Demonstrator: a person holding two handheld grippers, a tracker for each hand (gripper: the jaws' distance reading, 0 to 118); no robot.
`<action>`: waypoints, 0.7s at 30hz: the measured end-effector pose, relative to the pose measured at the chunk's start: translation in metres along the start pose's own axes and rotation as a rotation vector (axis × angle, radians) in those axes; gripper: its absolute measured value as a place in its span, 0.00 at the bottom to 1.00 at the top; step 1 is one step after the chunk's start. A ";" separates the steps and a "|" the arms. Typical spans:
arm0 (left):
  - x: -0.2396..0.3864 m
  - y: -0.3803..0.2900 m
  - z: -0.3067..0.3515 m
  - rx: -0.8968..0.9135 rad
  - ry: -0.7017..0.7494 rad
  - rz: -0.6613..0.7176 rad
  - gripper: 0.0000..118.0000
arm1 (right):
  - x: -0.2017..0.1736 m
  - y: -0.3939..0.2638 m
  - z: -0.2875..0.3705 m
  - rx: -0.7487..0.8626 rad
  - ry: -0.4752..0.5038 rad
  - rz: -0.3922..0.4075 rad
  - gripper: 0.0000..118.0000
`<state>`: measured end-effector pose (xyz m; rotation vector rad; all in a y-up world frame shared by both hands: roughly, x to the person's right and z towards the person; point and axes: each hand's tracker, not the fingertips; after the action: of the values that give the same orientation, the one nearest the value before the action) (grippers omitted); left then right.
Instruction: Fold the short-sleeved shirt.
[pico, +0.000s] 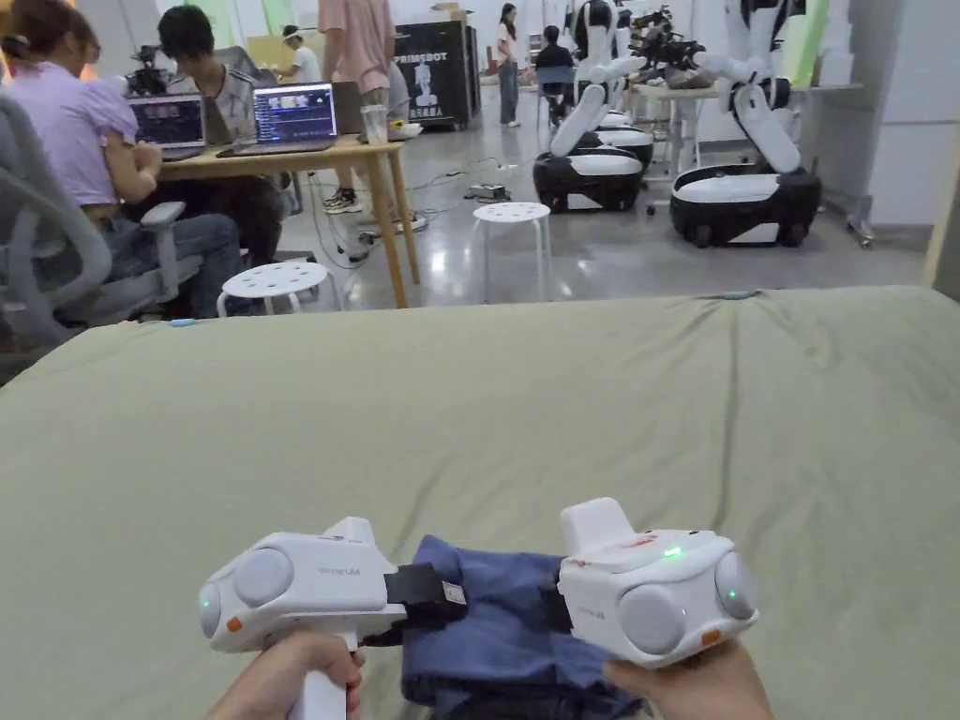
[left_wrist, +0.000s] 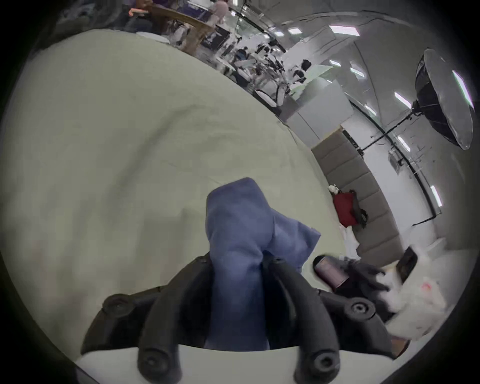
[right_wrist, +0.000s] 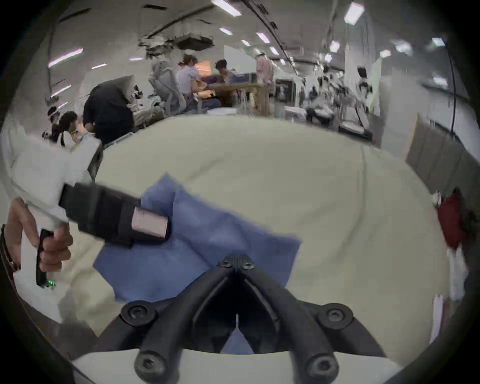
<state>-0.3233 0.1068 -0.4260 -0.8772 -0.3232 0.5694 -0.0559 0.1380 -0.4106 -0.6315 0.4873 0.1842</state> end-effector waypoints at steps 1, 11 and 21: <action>-0.020 0.005 0.016 0.000 0.012 0.001 0.24 | -0.020 0.013 -0.007 0.048 0.011 0.022 0.00; -0.261 0.064 0.192 0.068 0.141 0.078 0.24 | -0.209 0.074 -0.105 0.189 0.318 0.162 0.00; -0.320 0.067 0.226 0.196 0.335 -0.071 0.86 | -0.256 0.060 -0.150 0.163 0.327 0.262 0.00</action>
<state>-0.7139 0.0944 -0.3546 -0.7530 0.0061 0.3733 -0.3546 0.0898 -0.4210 -0.4373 0.8928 0.2877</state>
